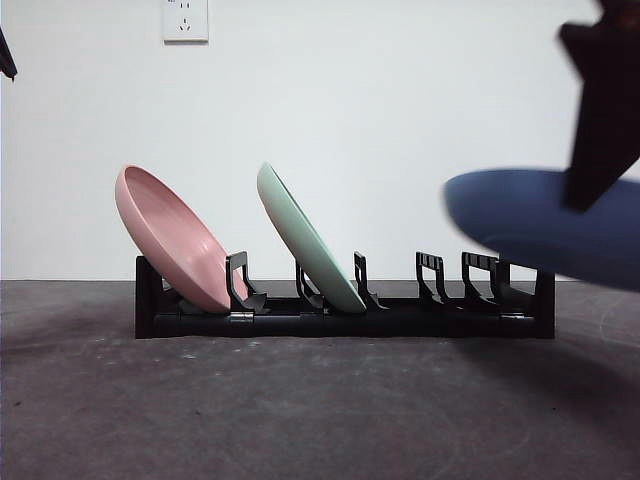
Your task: Place the plate
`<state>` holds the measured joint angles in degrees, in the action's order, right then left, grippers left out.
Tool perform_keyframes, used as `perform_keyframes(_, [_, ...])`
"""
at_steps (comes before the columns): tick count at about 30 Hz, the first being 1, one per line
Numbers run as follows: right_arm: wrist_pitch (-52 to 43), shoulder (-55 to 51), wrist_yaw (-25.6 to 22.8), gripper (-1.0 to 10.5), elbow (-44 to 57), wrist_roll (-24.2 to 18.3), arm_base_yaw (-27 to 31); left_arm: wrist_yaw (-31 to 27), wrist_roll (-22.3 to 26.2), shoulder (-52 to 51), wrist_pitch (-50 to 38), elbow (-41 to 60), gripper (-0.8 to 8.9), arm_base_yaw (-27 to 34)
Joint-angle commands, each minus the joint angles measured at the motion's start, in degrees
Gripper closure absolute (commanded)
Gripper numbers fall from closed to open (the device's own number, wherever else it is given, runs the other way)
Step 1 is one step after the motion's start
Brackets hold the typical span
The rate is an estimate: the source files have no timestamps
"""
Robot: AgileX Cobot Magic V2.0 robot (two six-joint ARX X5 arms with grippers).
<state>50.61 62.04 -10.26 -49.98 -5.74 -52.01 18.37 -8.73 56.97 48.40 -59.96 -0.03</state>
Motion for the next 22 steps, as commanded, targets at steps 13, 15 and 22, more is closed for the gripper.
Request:
perform_keyframes(13, [-15.0,16.0,-0.6,9.4,-0.2,0.5,-13.2,0.3,1.2,0.4,-0.4,-1.5,4.69,0.0])
perform_keyframes(15, [-17.2,17.8,-0.8,9.4,-0.2,-0.1,-14.1,0.3,1.2,0.4,-0.4,-1.5,4.69,0.0])
perform_keyframes(22, [-25.2,22.9,-0.8,9.4,-0.3,-3.4,-15.9,0.3,1.2,0.4,-0.4,-1.5,4.69,0.0])
